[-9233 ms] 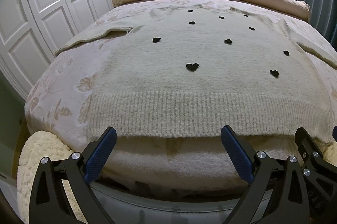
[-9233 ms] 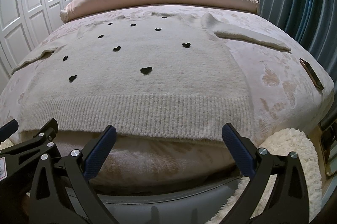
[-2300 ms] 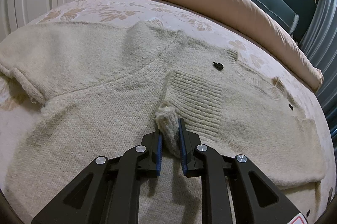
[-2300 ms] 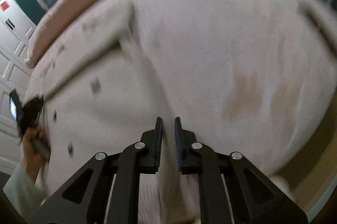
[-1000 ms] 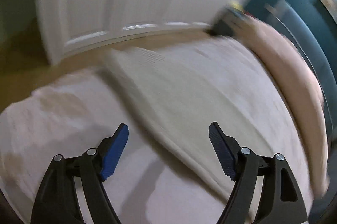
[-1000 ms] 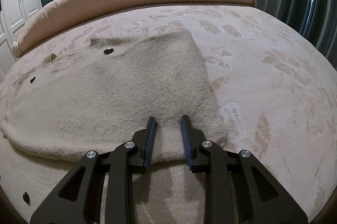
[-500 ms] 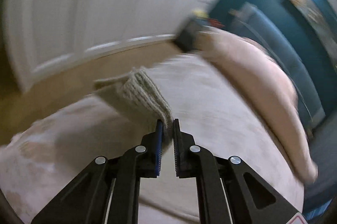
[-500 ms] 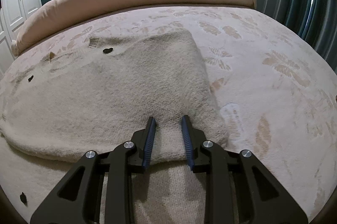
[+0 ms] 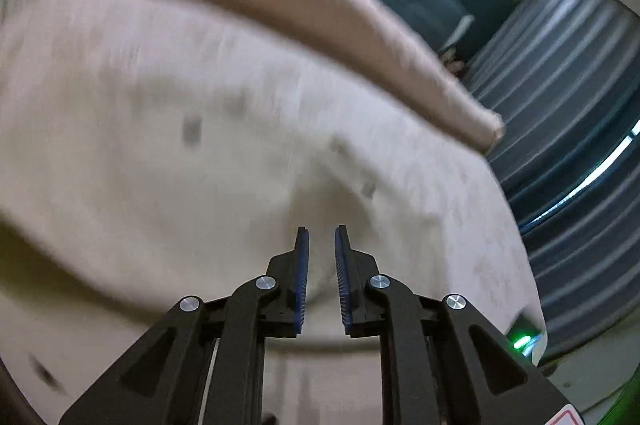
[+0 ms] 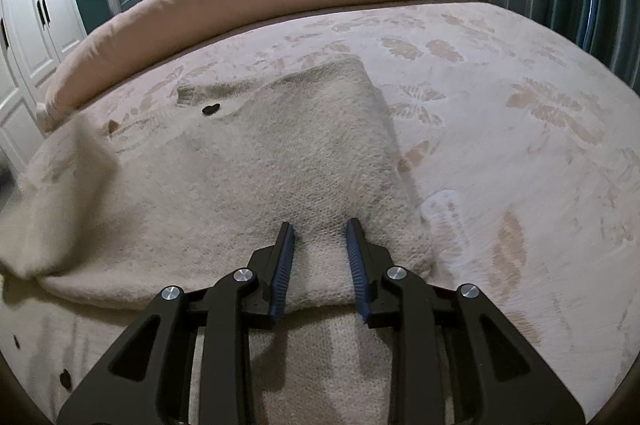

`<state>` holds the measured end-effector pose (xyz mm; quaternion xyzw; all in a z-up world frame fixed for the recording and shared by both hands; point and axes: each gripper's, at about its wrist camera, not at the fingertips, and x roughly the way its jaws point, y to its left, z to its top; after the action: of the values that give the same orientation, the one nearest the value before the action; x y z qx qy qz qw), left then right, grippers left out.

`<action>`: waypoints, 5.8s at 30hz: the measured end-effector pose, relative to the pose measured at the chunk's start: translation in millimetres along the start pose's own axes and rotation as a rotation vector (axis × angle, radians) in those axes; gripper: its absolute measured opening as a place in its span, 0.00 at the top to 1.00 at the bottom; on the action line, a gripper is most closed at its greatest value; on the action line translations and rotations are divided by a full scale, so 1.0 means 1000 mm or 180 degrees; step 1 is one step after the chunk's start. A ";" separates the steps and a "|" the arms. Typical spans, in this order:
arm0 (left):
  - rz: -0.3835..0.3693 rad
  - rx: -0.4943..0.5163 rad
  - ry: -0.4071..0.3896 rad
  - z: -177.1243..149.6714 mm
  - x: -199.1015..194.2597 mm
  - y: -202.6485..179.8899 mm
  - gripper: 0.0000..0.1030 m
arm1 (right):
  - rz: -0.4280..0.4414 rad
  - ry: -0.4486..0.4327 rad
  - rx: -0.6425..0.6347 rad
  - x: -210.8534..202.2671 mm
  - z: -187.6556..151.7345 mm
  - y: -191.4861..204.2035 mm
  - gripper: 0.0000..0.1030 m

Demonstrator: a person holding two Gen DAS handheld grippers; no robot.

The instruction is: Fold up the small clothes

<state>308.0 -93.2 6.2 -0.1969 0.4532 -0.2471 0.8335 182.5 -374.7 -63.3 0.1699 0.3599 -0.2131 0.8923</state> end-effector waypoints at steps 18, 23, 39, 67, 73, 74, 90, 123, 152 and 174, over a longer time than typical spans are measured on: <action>0.0114 -0.1872 -0.0475 0.032 -0.081 0.212 0.45 | 0.1165 0.0552 0.0229 0.008 0.036 0.079 0.39; -0.0063 -0.2048 -0.0662 0.046 -0.080 0.224 0.95 | 0.1189 0.0559 0.0005 0.011 0.056 0.120 0.93; 0.0806 -0.0684 -0.0551 0.015 -0.014 0.169 0.89 | 0.0896 0.0169 0.0248 0.010 0.062 0.033 0.93; 0.0662 -0.0621 -0.0789 -0.005 -0.025 0.167 0.87 | 0.1174 0.0831 -0.0893 0.072 0.065 0.218 0.92; 0.0654 -0.0621 -0.0787 -0.005 -0.026 0.166 0.87 | 0.0573 0.0565 0.0297 0.040 0.090 0.023 0.90; 0.0633 -0.0644 -0.0781 -0.005 -0.026 0.166 0.87 | 0.0443 0.0462 0.0306 0.023 0.087 0.004 0.82; 0.1174 -0.0731 -0.0446 0.036 -0.056 0.156 0.94 | 0.1250 0.0147 0.0091 -0.035 0.078 0.052 0.94; 0.1528 -0.0123 -0.0076 0.024 -0.037 0.148 0.93 | 0.1068 0.0724 -0.0708 0.006 0.007 0.139 0.97; 0.0575 -0.0712 0.0354 -0.162 -0.205 0.166 0.55 | 0.0976 0.1364 0.0590 -0.161 -0.147 -0.052 0.32; 0.0726 -0.0048 0.1005 -0.254 -0.341 0.121 0.96 | 0.0670 0.1712 -0.0870 -0.295 -0.178 -0.054 0.94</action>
<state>-39.2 178.8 33.8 -0.1092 0.5996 -0.1754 0.7732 -137.3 -263.5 17.8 0.1350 0.5886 -0.0167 0.7969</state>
